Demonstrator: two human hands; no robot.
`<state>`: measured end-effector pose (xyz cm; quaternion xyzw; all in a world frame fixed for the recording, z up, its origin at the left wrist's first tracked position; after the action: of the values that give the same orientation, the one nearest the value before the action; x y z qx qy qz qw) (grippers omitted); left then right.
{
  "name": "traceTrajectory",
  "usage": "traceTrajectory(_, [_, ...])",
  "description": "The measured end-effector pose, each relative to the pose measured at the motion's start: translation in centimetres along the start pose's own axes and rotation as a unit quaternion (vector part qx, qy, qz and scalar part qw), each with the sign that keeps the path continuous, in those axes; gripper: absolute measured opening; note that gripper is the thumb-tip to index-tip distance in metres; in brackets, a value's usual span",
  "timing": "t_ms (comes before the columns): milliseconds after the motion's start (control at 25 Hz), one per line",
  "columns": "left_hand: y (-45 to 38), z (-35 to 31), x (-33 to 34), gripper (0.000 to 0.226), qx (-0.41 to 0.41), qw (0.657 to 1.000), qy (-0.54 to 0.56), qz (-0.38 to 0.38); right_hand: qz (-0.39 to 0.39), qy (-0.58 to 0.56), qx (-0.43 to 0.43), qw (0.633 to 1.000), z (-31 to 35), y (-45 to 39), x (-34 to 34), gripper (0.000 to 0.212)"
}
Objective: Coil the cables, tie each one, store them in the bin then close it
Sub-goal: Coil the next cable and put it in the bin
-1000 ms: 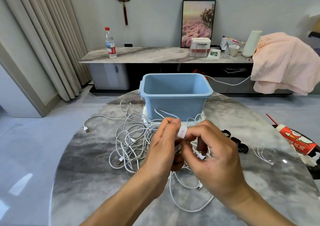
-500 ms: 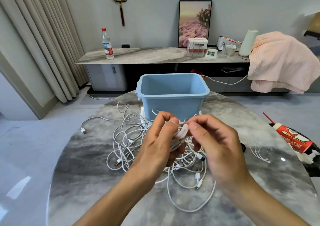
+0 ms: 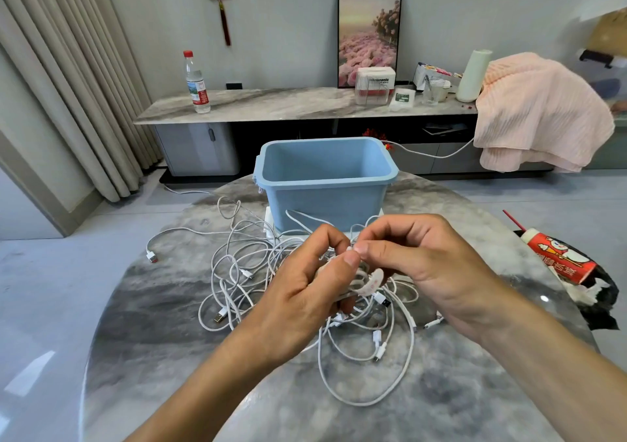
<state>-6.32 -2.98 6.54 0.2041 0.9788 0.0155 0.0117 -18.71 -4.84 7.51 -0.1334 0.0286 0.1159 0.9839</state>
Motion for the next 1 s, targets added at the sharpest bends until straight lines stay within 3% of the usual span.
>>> traceTrajectory(280, [0.2, -1.0, 0.1, 0.025, 0.000, 0.999, 0.034, -0.024, -0.001, -0.034, -0.073, 0.997, 0.8, 0.1, 0.5, 0.012])
traceTrajectory(600, [0.0, -0.3, -0.9, 0.024, -0.032, 0.997, 0.036, -0.064, 0.024, 0.121, -0.181, 0.976, 1.8, 0.5, 1.0, 0.008])
traceTrajectory(800, [-0.1, 0.4, -1.3, 0.027, -0.039, 0.994, 0.065, -0.076, 0.035, 0.312, -0.314, 0.896, 4.1, 1.4, 1.9, 0.032])
traceTrajectory(1000, [-0.4, 1.3, -1.2, 0.028, -0.062, 0.993, 0.078, -0.069, 0.002, 0.397, -0.385, 0.833, 4.4, 2.1, 2.1, 0.018])
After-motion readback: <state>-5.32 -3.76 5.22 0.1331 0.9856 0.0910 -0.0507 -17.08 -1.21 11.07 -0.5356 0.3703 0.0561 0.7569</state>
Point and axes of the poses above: each hand's wrist, its own y-axis away from the middle knuckle, its own x-axis out of the palm, z = x × y, the point moved 8 cm from there along -y, towards the middle knuckle, and after that the axes turned 10 degrees about -x, right-handed, at the moved point
